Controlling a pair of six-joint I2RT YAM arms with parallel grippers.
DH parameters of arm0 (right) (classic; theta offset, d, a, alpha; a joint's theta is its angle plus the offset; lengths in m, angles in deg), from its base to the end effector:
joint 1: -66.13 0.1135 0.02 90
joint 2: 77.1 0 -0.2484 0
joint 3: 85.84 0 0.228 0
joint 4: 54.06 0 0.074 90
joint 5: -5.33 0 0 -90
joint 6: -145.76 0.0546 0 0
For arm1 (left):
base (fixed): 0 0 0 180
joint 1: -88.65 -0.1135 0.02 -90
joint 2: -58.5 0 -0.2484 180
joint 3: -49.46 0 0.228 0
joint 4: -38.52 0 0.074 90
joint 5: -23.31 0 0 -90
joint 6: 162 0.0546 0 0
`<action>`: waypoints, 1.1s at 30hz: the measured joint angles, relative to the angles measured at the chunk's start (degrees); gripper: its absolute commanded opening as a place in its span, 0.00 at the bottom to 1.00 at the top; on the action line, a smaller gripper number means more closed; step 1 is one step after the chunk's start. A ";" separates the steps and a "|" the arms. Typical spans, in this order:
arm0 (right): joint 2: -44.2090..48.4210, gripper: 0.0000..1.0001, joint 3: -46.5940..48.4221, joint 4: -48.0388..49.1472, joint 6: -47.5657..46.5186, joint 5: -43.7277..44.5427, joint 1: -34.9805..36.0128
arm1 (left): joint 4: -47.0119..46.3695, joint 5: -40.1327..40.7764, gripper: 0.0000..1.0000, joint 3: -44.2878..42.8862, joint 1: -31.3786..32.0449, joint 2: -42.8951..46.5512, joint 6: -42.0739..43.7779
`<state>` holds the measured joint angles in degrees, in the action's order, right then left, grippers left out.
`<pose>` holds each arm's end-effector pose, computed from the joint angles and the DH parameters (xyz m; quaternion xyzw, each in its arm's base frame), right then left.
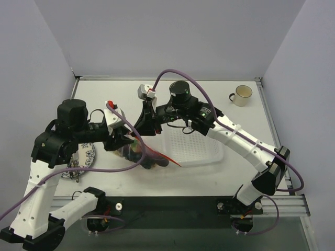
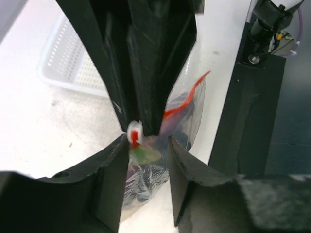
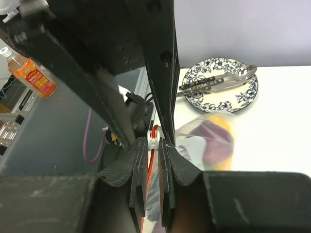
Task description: Open the zip-top bag and remove the fake food
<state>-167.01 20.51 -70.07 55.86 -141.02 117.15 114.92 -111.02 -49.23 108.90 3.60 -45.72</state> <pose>0.1801 0.2949 0.4272 -0.5695 0.4166 0.5700 0.4209 0.1153 -0.0832 0.4136 0.4873 0.6748 -0.3071 0.4615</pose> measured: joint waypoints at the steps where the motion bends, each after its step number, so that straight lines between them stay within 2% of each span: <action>1: 0.00 0.00 0.20 0.11 0.02 0.13 -0.13 | 0.66 -0.04 0.53 0.57 0.02 0.17 0.15; 2: 0.00 0.00 0.48 0.13 0.04 0.20 -0.31 | 1.20 -0.07 0.59 1.03 0.04 0.28 0.31; 4: 0.00 0.00 0.98 0.13 0.04 0.24 -0.42 | 1.88 -0.09 0.63 1.38 0.07 0.35 0.46; 8: 0.00 0.00 2.08 0.57 0.07 0.26 -0.42 | 2.34 -0.48 0.62 1.33 0.07 0.39 -0.52; 13: 0.00 0.00 2.91 0.79 0.26 0.22 -0.37 | 2.29 -0.72 0.38 1.20 0.04 0.15 -0.79; 18: 0.00 0.00 2.93 0.98 0.50 0.20 -0.35 | 2.27 -1.27 0.38 -0.35 0.04 -0.98 -0.66; 19: 0.00 0.00 2.93 0.98 0.50 0.20 -0.35 | 2.32 -1.33 0.35 -0.87 0.04 -1.22 -0.63; 22: 0.00 0.00 2.93 1.03 0.52 0.20 -0.35 | 2.45 -1.60 0.17 -2.19 0.04 -1.60 -0.68; 23: 0.00 0.00 2.93 1.09 0.66 -0.02 -0.35 | 2.51 -1.79 0.04 -2.47 0.02 -1.60 -0.37; 24: 0.00 0.00 2.93 1.18 0.72 -0.13 -0.31 | 2.60 -2.03 0.01 -2.62 0.02 -1.60 -0.39; 33: 0.00 0.00 2.93 1.01 1.14 -1.55 -0.20 | 4.70 -2.89 0.00 -3.63 -0.02 -1.92 2.45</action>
<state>-167.01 23.44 -69.06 57.00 -142.58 116.95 119.62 -113.91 -52.86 108.87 1.68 -43.27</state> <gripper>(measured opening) 0.120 0.026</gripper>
